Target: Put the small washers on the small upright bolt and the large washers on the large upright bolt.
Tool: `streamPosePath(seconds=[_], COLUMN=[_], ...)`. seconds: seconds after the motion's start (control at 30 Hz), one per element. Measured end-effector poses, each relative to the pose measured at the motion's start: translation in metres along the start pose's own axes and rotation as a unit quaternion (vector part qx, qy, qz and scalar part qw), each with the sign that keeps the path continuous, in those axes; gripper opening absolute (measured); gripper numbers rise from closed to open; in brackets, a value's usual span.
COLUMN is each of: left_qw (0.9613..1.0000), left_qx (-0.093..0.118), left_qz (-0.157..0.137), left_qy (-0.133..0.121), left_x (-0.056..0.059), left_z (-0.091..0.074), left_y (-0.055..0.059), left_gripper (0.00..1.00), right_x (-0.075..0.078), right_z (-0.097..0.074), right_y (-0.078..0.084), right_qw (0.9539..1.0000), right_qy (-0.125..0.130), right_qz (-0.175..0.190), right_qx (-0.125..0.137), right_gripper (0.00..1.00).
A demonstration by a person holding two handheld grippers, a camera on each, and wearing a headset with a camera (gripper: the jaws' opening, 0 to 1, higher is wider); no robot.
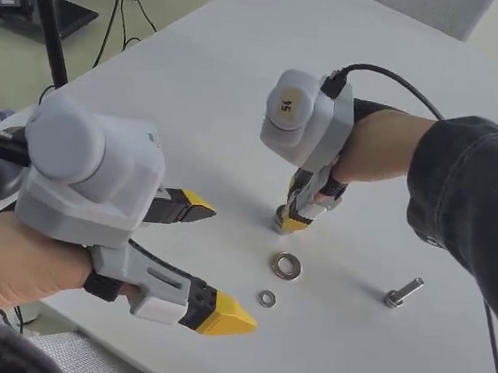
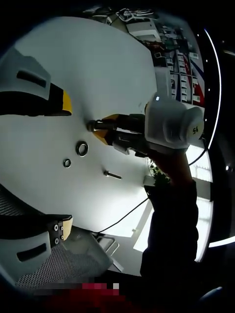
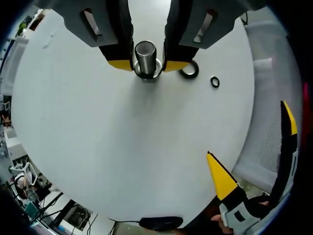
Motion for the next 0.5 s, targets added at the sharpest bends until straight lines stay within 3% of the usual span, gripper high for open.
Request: streamPosePath(seconds=[0.5], left_qw=[1.0000], left_qx=[-0.003], left_qz=[-0.002], left_qy=[0.000], left_x=[0.0003], left_z=[-0.0003], left_y=[0.0024], left_gripper=[0.82], right_x=[-0.0033], right_z=[0.0064], right_y=[0.0050], right_qw=[1.0000], right_qy=[-0.005], right_qz=[0.003], right_qx=[-0.001], right_gripper=[0.25])
Point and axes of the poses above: the centre of the closed fingertips' face, and the gripper's own axes: z roughly forward along the fingers, x roughly to its right, y roughly out of its underside, the point moved 5 cm from there along -z, roughly backward along the fingers, and after that the axes turned 14 degrees about -z, right-handed, at the moved point
